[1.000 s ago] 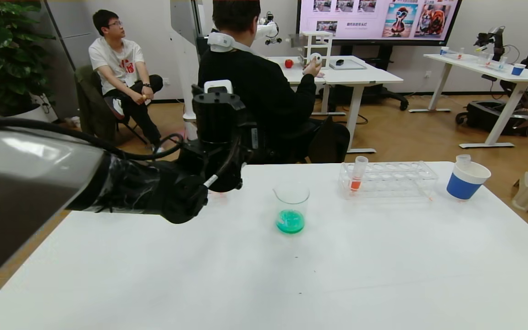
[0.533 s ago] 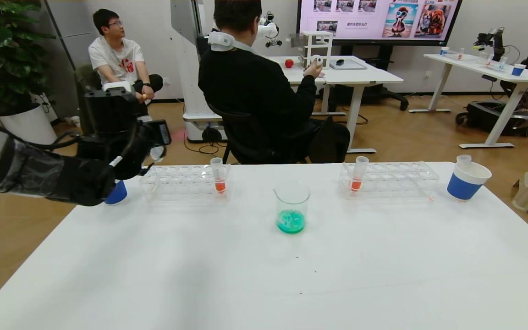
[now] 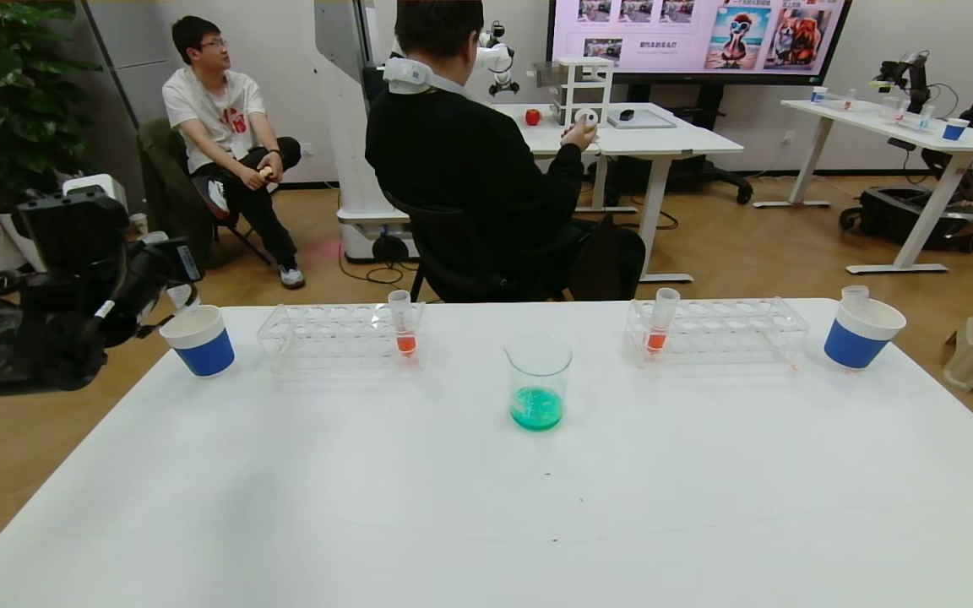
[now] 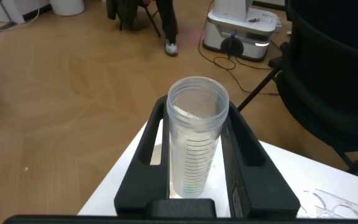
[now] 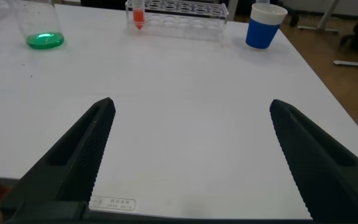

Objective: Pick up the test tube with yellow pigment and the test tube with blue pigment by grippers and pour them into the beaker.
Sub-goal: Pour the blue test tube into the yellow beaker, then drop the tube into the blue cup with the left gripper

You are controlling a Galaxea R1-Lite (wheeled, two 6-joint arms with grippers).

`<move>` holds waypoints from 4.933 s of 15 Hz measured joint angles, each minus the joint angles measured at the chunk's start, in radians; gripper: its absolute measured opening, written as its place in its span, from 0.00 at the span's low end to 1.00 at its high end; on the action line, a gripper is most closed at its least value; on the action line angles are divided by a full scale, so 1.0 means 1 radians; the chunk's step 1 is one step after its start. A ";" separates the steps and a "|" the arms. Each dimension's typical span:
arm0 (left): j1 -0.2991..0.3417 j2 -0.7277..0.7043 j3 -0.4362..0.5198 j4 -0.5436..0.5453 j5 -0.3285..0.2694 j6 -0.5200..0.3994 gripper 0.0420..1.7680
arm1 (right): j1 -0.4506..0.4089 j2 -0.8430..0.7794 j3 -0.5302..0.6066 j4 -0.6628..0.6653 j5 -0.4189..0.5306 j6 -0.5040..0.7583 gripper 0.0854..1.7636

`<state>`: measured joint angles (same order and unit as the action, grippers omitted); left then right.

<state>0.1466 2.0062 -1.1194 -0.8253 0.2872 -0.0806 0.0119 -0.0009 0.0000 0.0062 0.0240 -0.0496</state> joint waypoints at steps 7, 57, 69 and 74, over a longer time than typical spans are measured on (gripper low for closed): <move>0.027 0.063 -0.030 -0.043 -0.003 0.030 0.27 | 0.000 0.000 0.000 0.000 0.000 0.000 0.98; -0.199 -1.139 0.494 0.485 -0.041 0.236 0.99 | 0.000 0.000 0.000 0.000 0.000 0.000 0.98; -0.154 -1.950 0.799 0.840 -0.261 0.191 0.99 | 0.000 0.000 0.000 0.000 0.000 -0.004 0.98; -0.150 -2.004 1.090 0.869 -0.309 0.161 0.99 | 0.000 0.000 0.000 -0.002 -0.007 0.022 0.98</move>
<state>-0.0036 0.0019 -0.0294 0.0432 -0.0219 0.0806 0.0119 -0.0009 0.0000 0.0043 0.0172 -0.0274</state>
